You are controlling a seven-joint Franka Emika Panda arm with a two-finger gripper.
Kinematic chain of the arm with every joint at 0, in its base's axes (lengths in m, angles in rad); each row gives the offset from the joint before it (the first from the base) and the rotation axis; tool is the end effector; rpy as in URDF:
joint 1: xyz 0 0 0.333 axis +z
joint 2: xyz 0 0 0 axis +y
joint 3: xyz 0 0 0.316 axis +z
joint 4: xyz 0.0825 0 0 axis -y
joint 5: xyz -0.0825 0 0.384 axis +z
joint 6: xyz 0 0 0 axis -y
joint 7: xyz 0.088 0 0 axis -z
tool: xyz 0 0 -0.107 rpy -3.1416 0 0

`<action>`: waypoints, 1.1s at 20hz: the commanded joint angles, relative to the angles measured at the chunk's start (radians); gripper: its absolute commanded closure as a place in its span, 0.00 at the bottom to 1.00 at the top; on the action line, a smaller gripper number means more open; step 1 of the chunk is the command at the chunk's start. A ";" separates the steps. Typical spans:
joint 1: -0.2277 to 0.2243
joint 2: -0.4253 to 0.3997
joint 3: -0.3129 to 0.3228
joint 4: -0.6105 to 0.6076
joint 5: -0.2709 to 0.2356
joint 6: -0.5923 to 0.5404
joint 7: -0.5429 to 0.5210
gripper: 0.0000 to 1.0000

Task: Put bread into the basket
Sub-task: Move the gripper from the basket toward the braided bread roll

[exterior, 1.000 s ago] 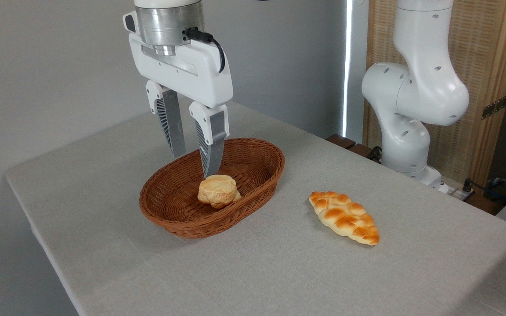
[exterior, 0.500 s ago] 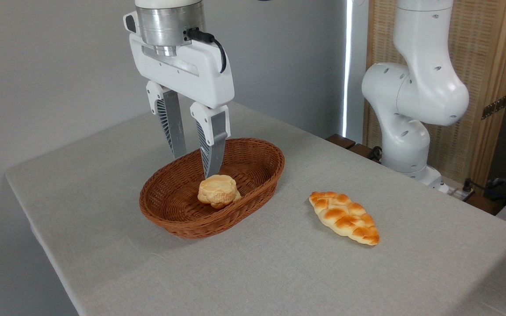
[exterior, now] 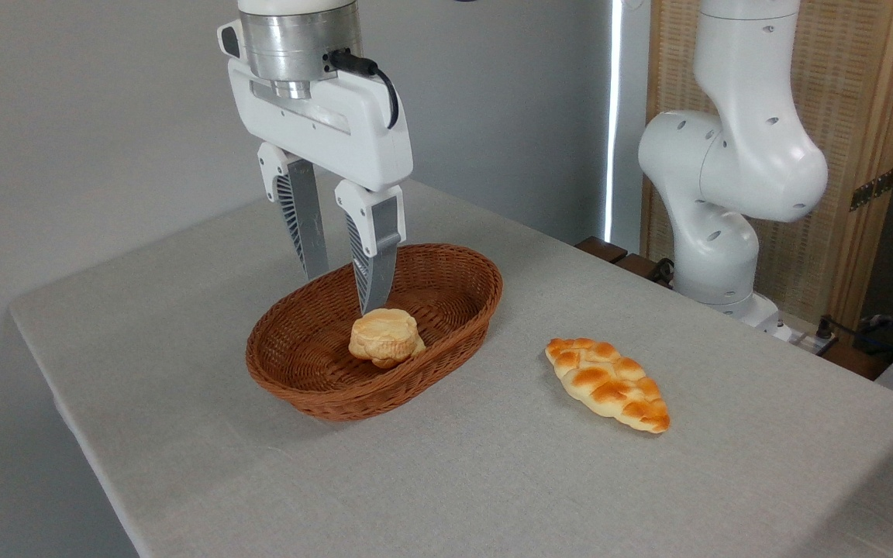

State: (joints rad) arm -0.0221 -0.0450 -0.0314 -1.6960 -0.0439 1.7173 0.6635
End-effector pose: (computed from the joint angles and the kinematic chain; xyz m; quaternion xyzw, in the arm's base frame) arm 0.5515 -0.0340 0.6030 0.9366 -0.3483 0.0379 0.0102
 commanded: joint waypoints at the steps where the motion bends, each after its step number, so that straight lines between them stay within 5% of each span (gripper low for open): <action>1: -0.009 -0.006 0.004 -0.001 0.002 -0.024 0.014 0.00; 8: -0.018 -0.108 -0.021 -0.141 0.002 -0.005 0.166 0.00; 18: -0.117 -0.191 -0.013 -0.279 0.013 0.031 0.194 0.00; 22: -0.148 -0.251 0.038 -0.356 0.025 0.027 0.339 0.00</action>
State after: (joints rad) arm -0.1439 -0.2210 -0.0420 -1.9719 -0.0347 1.7221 0.8900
